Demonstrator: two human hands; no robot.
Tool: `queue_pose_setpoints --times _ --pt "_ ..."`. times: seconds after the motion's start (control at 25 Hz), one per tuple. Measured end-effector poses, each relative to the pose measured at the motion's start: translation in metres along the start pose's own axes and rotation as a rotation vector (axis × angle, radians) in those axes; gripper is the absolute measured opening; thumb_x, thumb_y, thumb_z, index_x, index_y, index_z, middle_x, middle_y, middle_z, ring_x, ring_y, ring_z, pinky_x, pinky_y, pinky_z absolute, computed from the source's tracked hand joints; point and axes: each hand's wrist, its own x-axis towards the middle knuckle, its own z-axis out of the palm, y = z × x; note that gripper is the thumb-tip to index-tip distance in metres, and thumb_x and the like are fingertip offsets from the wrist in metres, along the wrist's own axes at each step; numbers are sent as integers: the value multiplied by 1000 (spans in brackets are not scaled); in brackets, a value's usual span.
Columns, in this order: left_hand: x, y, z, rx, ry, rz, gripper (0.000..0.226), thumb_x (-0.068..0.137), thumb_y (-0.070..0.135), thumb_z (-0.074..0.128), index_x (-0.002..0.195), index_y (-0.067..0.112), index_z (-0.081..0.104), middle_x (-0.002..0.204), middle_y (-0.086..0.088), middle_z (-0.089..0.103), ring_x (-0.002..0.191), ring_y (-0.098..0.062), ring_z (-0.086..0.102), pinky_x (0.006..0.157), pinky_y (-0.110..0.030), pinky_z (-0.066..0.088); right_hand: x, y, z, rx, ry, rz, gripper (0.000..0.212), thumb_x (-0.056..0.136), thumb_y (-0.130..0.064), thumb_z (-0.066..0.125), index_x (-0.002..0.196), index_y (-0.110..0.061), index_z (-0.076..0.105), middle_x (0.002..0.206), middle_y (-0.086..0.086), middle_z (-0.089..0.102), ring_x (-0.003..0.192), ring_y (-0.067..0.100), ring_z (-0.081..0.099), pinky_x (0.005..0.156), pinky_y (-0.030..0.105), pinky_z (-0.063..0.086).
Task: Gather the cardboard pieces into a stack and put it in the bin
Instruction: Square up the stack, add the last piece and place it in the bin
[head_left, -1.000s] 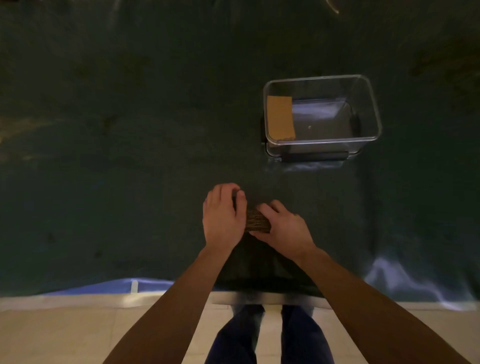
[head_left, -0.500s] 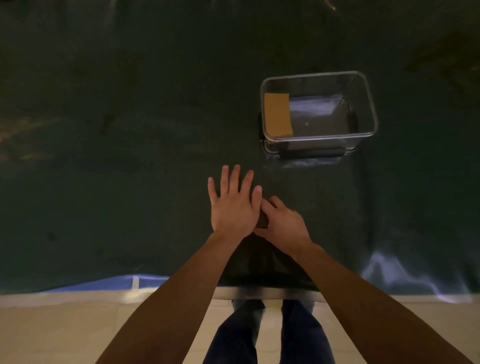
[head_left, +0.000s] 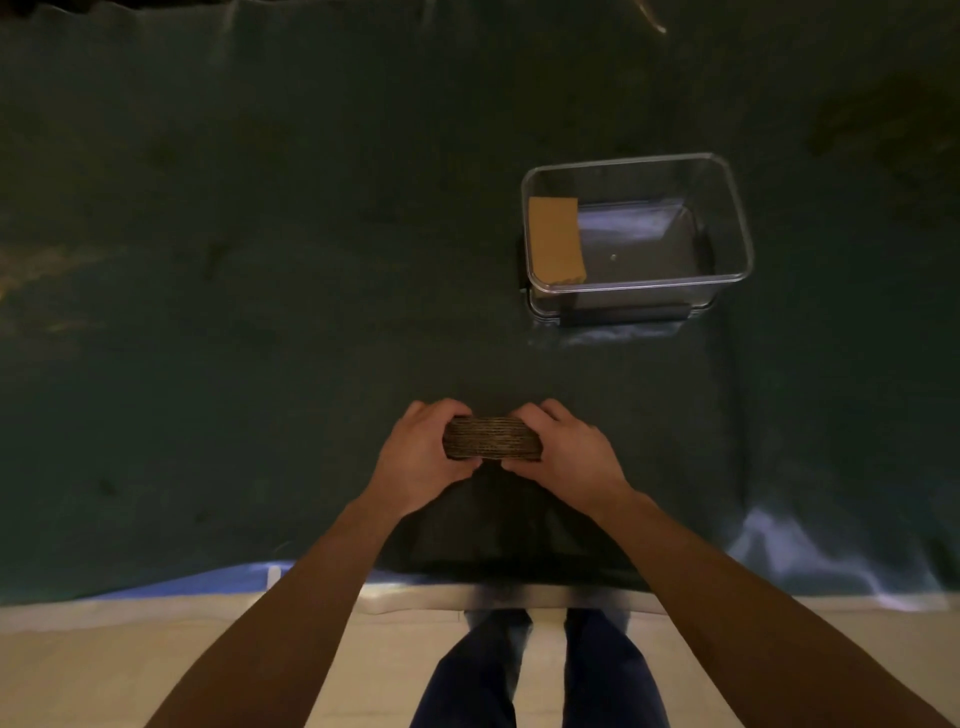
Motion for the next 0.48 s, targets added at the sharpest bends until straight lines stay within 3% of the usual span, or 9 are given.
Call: queue_pose_setpoints --times 0.16,0.48 --pt "6 -5 -5 31 37 59 49 62 37 88 105 30 65 85 26 53 87 -7 46 79 -38 49 -2 11 -9 262 7 75 55 72 -34 84 119 -33 55 115 -10 64 104 8 62 93 32 53" --pt "1 4 11 -87 40 -58 48 68 31 77 103 37 45 91 23 49 88 -6 45 81 -33 39 2 13 5 99 50 10 45 83 -44 72 111 -32 39 112 -10 55 96 12 61 79 36 54"
